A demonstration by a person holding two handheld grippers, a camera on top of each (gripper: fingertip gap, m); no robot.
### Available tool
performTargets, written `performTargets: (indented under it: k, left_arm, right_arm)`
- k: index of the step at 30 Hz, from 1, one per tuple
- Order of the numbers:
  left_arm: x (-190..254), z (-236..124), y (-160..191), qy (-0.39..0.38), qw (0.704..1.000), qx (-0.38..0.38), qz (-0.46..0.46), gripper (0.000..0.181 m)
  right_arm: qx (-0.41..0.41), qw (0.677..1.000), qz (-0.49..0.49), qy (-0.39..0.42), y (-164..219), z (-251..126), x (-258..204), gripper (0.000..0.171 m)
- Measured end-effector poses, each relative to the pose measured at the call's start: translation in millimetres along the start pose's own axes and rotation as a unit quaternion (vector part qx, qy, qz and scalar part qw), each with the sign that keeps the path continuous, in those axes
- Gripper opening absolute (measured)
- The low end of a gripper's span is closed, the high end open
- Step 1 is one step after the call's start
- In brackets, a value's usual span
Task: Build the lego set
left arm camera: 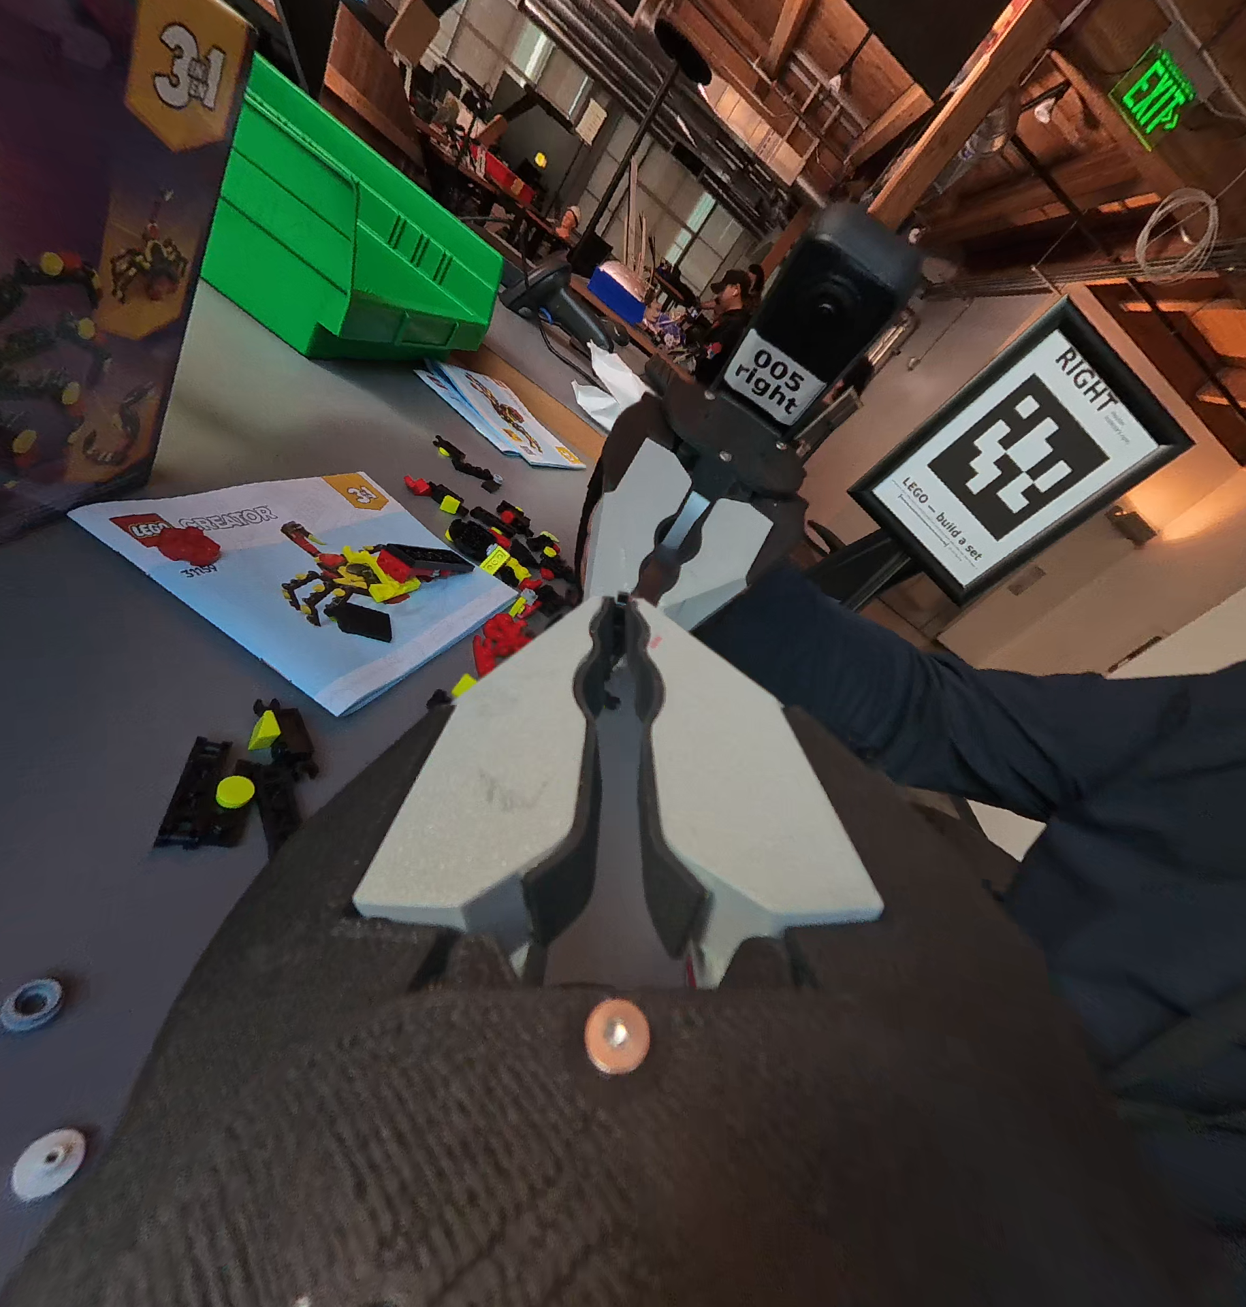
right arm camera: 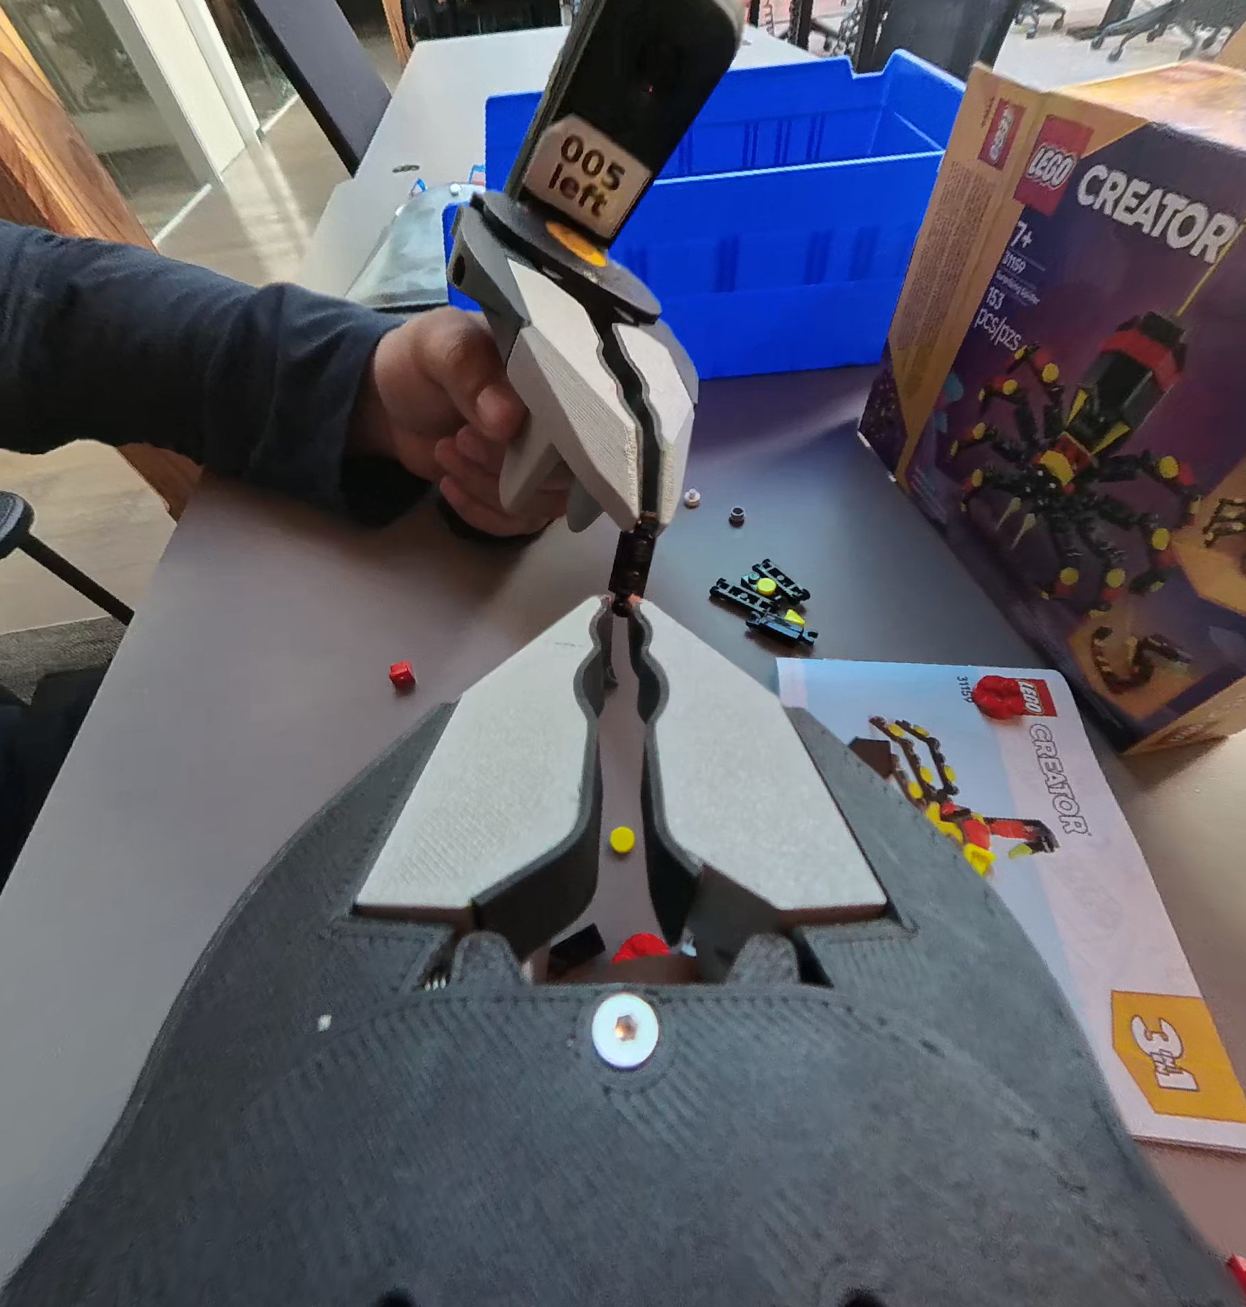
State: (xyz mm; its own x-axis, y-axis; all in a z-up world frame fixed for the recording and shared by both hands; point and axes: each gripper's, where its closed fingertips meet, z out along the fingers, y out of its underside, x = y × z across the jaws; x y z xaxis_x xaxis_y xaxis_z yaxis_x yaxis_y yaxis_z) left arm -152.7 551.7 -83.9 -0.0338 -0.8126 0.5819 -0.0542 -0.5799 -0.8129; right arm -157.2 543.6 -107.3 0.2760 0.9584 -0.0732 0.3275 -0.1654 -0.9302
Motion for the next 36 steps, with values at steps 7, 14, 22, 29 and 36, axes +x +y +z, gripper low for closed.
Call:
performTargets:
  k: [7,14,22,29,36]
  left_arm:
    - [-5.3,-7.1,3.1,0.005,1.0,-0.019,-0.022,0.0]
    - [-11.8,-7.0,0.7,-0.015,1.0,-0.011,-0.023,0.007]
    - [-3.3,-0.8,4.4,0.007,1.0,-0.019,-0.022,0.01]
    - [-1.0,0.4,6.4,0.008,1.0,-0.026,-0.012,0.005]
    - [-0.4,-2.7,-0.5,0.02,0.999,0.0,-0.025,0.004]
  right_arm:
    - [0.016,0.999,0.032,0.005,-1.8,0.5,5.0,0.0]
    - [0.045,0.997,0.068,-0.002,-5.8,-7.1,13.5,0.0]
    - [0.064,0.993,0.096,-0.036,-12.4,-0.9,4.7,0.0]
    - [0.07,0.99,0.11,-0.061,-13.6,-2.4,2.7,0.0]
    - [0.101,0.982,0.145,-0.071,-21.0,-6.1,5.5,0.0]
